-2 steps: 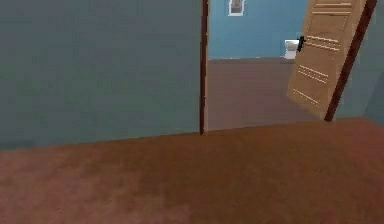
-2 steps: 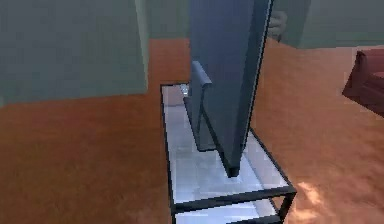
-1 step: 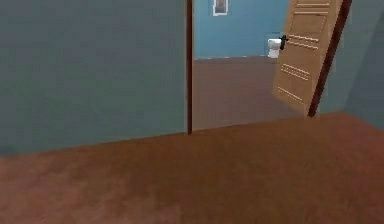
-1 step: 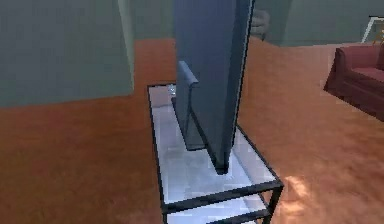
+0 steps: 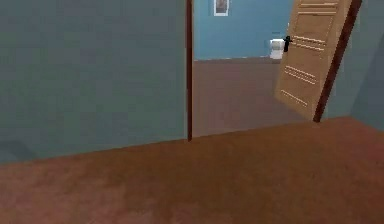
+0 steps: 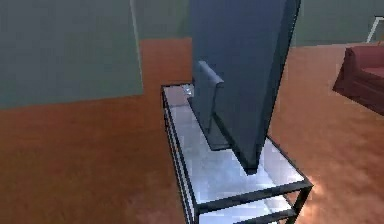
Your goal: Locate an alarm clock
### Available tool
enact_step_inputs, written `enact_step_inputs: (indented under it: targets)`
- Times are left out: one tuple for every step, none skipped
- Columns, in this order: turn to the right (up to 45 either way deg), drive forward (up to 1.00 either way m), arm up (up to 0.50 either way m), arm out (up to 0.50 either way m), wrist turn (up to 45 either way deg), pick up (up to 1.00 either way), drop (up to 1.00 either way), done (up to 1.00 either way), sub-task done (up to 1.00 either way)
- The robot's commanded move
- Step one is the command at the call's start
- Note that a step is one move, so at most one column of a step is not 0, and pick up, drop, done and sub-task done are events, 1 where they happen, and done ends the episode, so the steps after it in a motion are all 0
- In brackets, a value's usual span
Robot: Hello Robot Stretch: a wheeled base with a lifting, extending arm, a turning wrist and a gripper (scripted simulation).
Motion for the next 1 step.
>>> enact_step_inputs:
  targets:
    - [18.0,0.00,0.00,0.00,0.0,0.00,0.00,0.00,0.00]
